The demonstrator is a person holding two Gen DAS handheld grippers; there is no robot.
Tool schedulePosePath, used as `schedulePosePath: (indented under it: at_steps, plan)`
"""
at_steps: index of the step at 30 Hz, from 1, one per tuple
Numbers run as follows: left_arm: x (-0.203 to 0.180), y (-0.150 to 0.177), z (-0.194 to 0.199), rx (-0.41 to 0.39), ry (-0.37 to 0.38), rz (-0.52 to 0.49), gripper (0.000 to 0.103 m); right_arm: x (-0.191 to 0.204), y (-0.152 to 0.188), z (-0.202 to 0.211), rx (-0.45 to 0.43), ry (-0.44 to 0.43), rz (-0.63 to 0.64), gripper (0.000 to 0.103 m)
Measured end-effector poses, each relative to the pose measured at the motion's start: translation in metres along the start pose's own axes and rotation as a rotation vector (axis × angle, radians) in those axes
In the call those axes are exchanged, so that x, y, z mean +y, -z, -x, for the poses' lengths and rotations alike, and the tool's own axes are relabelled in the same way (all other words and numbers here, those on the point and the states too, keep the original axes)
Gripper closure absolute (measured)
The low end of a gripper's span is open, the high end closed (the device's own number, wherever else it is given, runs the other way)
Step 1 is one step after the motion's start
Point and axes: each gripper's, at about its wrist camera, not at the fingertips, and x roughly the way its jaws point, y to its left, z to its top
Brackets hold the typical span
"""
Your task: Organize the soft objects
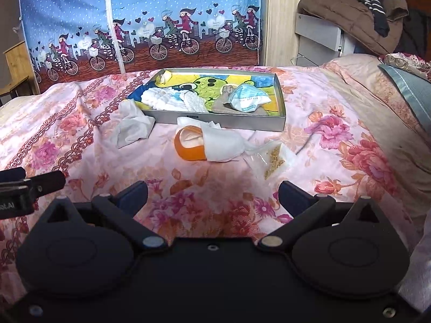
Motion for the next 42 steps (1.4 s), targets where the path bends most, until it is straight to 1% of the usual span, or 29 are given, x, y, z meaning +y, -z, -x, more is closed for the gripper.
schedulePosePath:
  at_steps: [9,23,42]
  plan:
    - [-0.0043,0.0042,0.0003,0.008,-0.016,-0.038,0.001,-0.0043,-0.0002,-0.0009,-0.001,-0.001,-0.012,0.0]
    - [0.0016,0.0028,-0.0009,0.017,-0.02,0.004,0.001,-0.0037,0.0006,-0.0026,0.011,-0.001,-0.005,0.0]
    - [0.0024,0.0055,-0.0026,0.025,-0.024,0.006,0.001,-0.0045,0.001,-0.0026,0.011,-0.001,-0.008,0.0]
